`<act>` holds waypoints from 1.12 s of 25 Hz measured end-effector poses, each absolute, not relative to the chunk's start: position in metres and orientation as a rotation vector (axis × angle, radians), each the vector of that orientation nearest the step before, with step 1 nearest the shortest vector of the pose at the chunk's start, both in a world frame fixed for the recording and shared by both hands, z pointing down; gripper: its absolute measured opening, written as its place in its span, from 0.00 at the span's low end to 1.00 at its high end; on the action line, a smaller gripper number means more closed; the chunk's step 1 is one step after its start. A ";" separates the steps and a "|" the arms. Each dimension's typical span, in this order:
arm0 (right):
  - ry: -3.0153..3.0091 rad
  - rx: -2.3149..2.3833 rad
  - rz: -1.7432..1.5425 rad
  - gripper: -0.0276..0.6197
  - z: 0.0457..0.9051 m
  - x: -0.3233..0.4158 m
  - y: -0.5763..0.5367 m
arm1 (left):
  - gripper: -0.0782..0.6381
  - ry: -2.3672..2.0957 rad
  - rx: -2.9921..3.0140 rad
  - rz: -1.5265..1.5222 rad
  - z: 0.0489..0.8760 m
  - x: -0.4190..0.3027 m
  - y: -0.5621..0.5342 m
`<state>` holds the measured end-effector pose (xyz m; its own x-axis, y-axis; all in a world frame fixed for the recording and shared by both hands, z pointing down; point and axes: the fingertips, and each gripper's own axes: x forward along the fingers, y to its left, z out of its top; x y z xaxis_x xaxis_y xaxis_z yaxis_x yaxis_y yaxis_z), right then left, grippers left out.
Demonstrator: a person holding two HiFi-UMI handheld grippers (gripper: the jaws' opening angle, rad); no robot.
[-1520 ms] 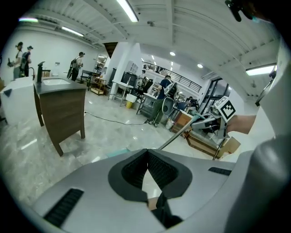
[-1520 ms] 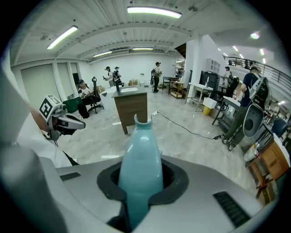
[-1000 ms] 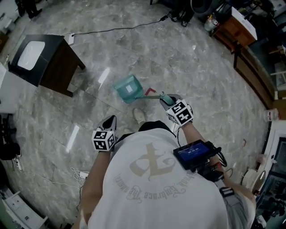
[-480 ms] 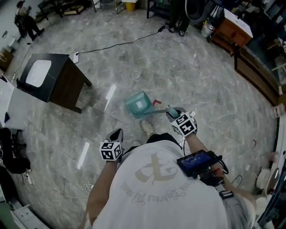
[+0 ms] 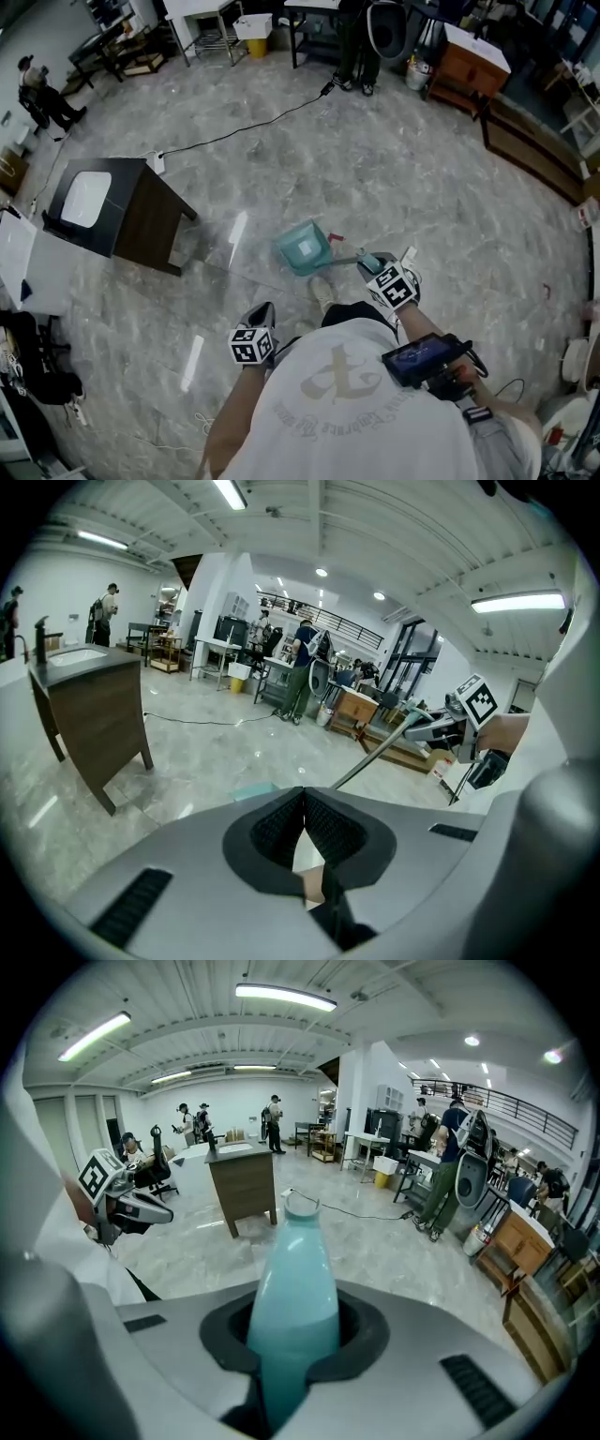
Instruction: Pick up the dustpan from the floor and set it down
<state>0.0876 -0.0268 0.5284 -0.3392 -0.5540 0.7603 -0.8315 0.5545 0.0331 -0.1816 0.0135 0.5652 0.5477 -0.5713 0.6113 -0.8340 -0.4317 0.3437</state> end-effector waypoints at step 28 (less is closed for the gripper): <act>-1.897 1.002 0.586 0.15 0.587 0.195 -0.014 | 0.13 -1.002 2.219 0.641 0.564 -0.067 -0.028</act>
<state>0.1947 -0.0141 0.5873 -0.2815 -0.4090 0.8680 -0.8271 0.5620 -0.0035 -0.0673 -0.0283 0.5642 0.5955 -0.4870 0.6389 -0.7842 -0.5249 0.3308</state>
